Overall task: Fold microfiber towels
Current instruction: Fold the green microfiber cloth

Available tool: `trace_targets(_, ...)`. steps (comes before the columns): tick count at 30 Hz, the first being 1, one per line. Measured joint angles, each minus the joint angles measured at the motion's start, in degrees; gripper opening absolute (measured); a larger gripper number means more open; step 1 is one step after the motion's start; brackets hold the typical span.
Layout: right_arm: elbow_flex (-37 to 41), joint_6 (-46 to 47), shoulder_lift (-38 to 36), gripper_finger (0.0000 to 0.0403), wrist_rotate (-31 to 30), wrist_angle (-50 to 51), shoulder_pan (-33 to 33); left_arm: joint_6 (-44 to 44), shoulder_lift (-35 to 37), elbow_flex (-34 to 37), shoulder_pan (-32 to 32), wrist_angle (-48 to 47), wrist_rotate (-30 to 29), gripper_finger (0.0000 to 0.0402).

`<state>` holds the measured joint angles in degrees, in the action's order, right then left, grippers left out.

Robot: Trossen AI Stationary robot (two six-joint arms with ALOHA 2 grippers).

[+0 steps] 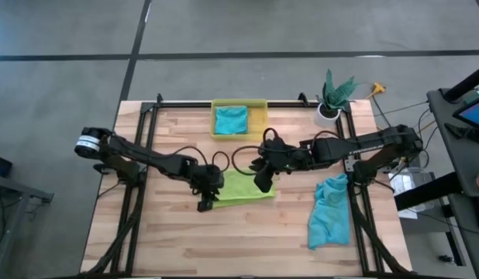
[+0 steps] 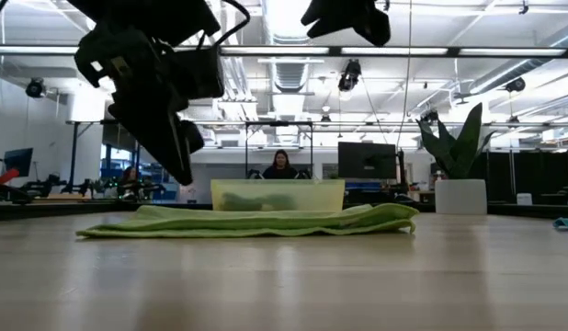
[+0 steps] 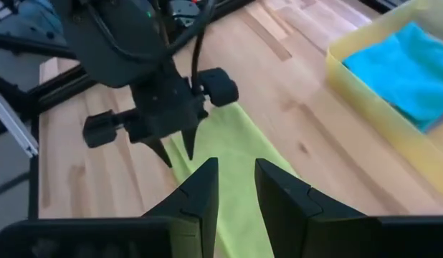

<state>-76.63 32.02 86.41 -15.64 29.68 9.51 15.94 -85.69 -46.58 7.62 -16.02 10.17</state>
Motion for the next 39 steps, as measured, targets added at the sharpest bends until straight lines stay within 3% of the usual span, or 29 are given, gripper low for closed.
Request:
trace_targets(4,0.1,-2.7,0.0,0.0089,-0.1,0.0,0.0,1.5,-3.2,-0.7,1.2,2.1,-0.2,0.0121)
trace_targets(9,2.0,-1.6,0.0,0.0089,-4.5,0.1,0.0,1.2,-7.4,-1.5,1.8,1.0,-0.9,0.0121)
trace_targets(13,2.1,3.6,0.1,0.0089,-5.9,-0.2,-0.2,2.6,-7.9,-2.8,1.8,1.5,-2.1,0.0121)
trace_targets(19,2.2,4.0,0.2,0.0089,-5.9,0.1,-0.1,-1.6,-7.6,-3.5,1.8,1.4,-3.6,0.0121)
trace_targets(25,2.2,5.0,0.2,0.0089,-13.5,0.1,-0.2,-3.8,-7.6,-3.7,3.9,1.0,-7.2,0.0121)
trace_targets(32,2.2,1.8,0.2,0.0089,-13.1,0.1,-0.1,-5.9,-7.8,-3.7,4.9,1.6,-12.1,0.0121)
trace_targets(39,2.2,1.4,0.2,0.0089,-12.9,0.1,-0.1,-5.7,-8.7,-3.7,4.9,1.6,-12.2,0.0121)
